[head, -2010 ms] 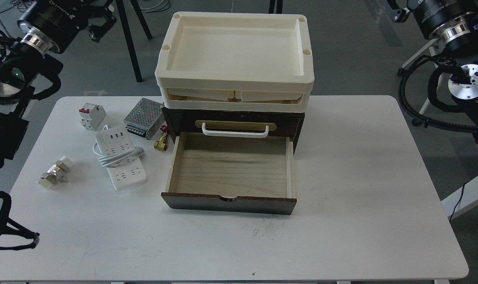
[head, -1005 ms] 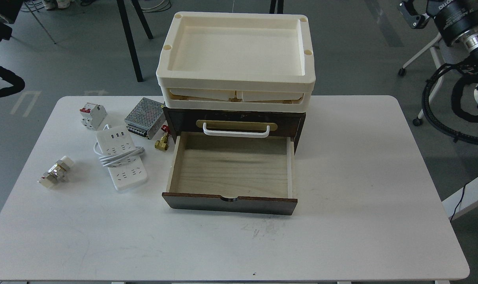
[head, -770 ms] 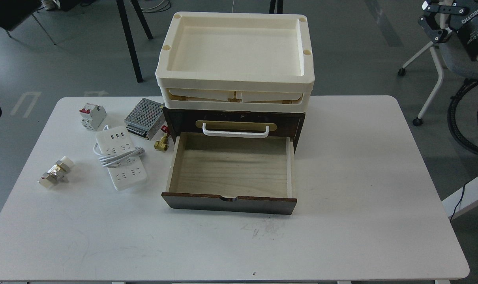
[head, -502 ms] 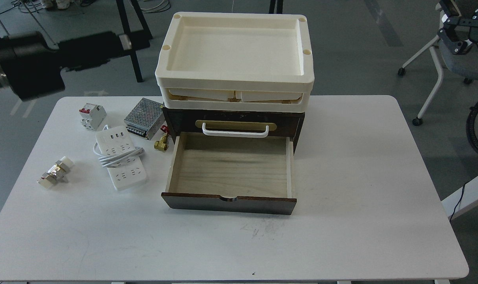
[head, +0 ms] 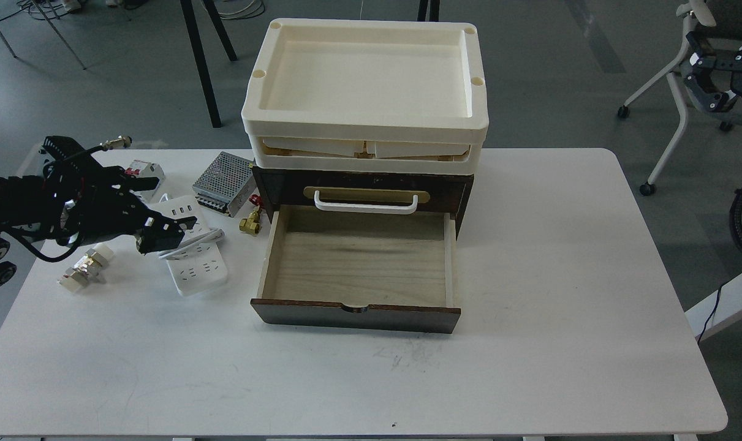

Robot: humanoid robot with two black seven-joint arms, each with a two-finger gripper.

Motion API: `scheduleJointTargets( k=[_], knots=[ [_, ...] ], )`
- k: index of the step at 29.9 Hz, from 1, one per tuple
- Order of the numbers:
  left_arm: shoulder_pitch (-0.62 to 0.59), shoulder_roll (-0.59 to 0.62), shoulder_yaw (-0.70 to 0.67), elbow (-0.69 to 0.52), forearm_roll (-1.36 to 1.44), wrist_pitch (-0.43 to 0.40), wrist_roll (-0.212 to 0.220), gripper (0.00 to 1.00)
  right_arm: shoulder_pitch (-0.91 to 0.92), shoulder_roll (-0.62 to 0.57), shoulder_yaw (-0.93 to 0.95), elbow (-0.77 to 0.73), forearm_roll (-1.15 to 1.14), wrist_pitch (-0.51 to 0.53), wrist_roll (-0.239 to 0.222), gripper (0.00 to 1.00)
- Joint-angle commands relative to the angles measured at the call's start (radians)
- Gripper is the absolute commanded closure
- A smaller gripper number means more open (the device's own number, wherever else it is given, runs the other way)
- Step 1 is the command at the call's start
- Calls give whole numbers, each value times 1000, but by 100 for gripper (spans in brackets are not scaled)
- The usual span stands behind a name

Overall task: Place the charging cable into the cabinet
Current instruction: 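Reach the left gripper down toward the white power strip and cable, then close the left gripper on the white power strip and lift it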

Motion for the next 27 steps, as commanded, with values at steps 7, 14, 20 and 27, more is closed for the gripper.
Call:
scheduleJointTargets(
  k=[7, 14, 20, 27],
  knots=[
    [0, -119, 37, 128, 23, 0, -12, 4, -13, -14, -1, -3, 0, -1, 0, 0],
    [-2, -214, 138, 287, 23, 81, -21, 6, -17, -14, -1, -3, 1, -1, 0, 0],
    [-5, -245, 152, 361, 23, 132, -37, 12, -20, -11, -2, -6, 0, -2, 0, 0],
    [0, -283, 164, 430, 23, 170, -41, 27, -23, -11, -2, -9, 0, -2, 0, 0]
  ],
)
